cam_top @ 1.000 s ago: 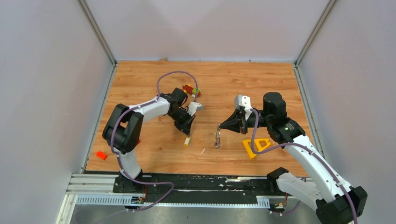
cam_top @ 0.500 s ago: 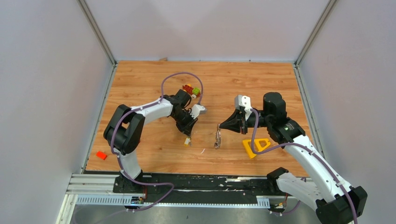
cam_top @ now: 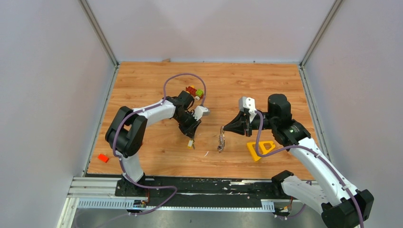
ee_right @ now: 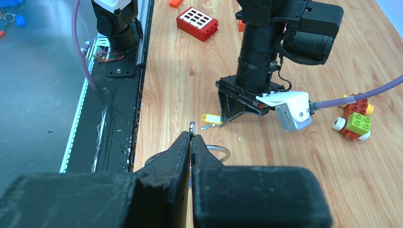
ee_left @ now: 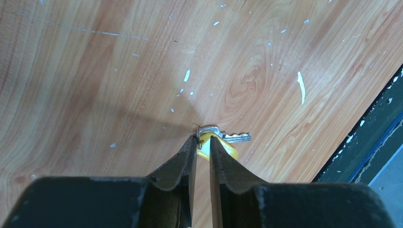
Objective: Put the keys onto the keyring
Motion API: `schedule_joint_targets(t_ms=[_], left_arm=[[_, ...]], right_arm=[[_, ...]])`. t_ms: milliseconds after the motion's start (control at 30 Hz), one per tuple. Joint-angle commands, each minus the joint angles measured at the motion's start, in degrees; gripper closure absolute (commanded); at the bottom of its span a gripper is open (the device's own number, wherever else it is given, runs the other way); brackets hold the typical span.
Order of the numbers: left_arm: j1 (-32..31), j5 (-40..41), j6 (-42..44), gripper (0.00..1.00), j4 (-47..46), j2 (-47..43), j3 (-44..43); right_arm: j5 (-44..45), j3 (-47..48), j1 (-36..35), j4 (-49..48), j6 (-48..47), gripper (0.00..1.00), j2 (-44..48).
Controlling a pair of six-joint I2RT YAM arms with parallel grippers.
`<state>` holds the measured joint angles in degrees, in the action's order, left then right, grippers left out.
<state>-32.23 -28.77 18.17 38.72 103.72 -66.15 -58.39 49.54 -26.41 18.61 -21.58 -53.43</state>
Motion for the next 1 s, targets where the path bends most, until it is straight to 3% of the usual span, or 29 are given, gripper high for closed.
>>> schedule_joint_targets(t_ms=[0, 967], left_arm=[[-0.2, -0.1, -0.3, 0.76, -1.2, -0.2, -0.1], [-0.6, -0.7, -0.4, 0.81, -2.0, 1.1, 0.7]], right_arm=[[-0.4, 1.1, 0.4, -1.9, -1.0, 1.00, 0.5], [-0.2, 1.0, 0.4, -1.9, -0.9, 1.00, 0.3]])
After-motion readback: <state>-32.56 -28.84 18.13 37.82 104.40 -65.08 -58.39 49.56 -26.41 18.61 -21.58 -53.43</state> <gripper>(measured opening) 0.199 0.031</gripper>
